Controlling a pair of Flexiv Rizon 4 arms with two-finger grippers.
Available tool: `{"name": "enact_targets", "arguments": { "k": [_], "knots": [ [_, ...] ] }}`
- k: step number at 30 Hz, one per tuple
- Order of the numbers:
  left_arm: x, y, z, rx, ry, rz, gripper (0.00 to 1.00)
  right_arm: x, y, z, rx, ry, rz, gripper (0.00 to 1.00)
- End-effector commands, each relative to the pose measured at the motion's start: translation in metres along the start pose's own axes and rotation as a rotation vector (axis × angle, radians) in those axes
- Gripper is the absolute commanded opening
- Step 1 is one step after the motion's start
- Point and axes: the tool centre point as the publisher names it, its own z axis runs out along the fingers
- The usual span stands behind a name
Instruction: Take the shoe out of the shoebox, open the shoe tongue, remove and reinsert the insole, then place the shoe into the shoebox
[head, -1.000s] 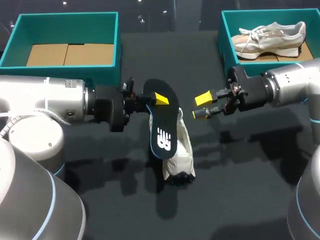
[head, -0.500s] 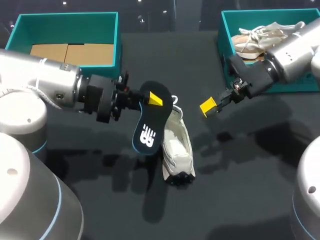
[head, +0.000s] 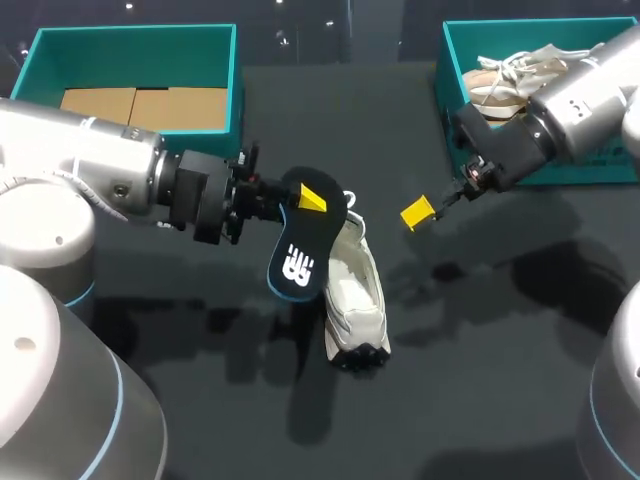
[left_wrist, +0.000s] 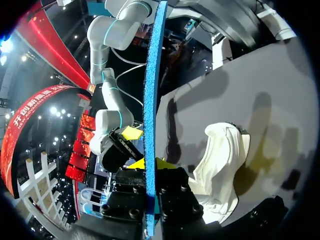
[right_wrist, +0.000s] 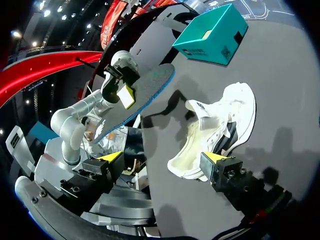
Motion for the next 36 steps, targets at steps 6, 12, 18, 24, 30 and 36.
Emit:
{"name": "enact_targets", "arguments": {
  "k": [6, 12, 18, 24, 30, 36],
  "knots": [
    [0.0, -0.035, -0.008, -0.024, 0.005, -0.197, 0.0, -0.003, -0.042, -0.013, 0.122, -0.382, -0.303, 1.0],
    [0.01, -0.047, -0.006, 0.029, 0.028, -0.412, 0.0, -0.013, -0.06, -0.01, 0.203, -0.589, -0.454, 1.0],
    [0.017, -0.058, 0.004, 0.08, 0.018, -0.517, 0.0, -0.023, -0.067, -0.007, 0.272, -0.709, -0.569, 1.0],
    [0.025, -0.066, 0.016, 0.128, 0.023, -0.653, 0.0, -0.029, -0.072, -0.001, 0.374, -0.781, -0.657, 1.0],
    [0.032, -0.062, 0.033, 0.215, -0.023, -0.873, 0.0, -0.041, -0.076, 0.007, 0.369, -0.718, -0.715, 1.0],
    [0.032, -0.062, 0.033, 0.215, -0.023, -0.873, 0.0, -0.041, -0.076, 0.007, 0.369, -0.718, -0.715, 1.0]
  ]
}}
